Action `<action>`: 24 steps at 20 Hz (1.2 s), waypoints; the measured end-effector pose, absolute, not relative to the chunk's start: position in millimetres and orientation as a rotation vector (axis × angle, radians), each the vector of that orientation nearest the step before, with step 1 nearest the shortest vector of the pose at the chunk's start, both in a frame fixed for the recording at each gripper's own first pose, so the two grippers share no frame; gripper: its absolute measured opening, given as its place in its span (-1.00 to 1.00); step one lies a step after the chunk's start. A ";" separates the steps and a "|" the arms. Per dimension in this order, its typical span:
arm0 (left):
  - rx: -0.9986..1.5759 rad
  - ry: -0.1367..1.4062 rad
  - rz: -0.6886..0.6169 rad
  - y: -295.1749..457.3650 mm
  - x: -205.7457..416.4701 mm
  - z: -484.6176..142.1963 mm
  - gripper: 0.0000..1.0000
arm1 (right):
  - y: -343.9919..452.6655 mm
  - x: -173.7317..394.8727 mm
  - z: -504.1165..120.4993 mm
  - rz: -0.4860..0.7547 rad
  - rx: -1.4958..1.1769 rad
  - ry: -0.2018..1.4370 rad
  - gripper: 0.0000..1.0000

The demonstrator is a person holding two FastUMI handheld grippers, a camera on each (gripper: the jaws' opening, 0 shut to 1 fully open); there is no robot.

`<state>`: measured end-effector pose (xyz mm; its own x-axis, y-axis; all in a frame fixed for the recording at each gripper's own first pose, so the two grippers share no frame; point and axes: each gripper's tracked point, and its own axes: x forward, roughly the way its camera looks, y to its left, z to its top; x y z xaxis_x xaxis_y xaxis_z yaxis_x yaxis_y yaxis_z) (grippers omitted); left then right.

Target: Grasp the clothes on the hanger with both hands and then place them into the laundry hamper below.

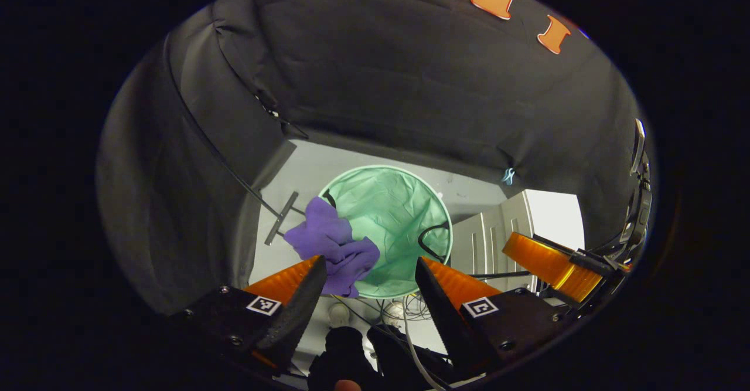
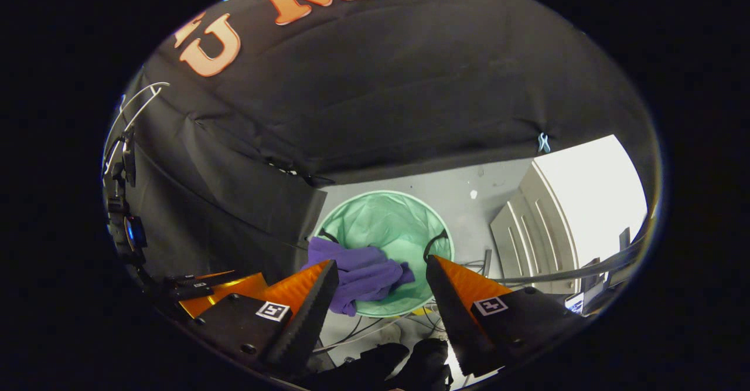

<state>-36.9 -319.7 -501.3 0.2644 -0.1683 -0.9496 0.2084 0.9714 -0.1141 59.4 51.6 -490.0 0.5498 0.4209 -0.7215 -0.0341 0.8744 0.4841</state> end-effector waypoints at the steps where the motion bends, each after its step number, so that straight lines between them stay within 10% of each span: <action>1: 0.042 1.248 -0.264 -313.9 -31.3 -490.5 0.95 | 46.7 56.9 -476.2 0.278 0.443 0.927 0.97; 13: 0.045 0.858 -0.425 -254.3 -0.3 -303.0 0.95 | -1.5 16.8 -214.2 0.157 0.363 0.421 0.97; 24: 0.018 0.568 -0.349 -192.2 33.3 -169.4 0.93 | -73.3 -32.6 -93.9 0.047 0.264 0.249 0.95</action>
<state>33.3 -192.2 -169.4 0.7861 -0.3183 -0.5298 0.3284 0.9413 -0.0782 -32.6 -73.3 -93.9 0.9681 0.0784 -0.2378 -0.0133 0.9645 0.2637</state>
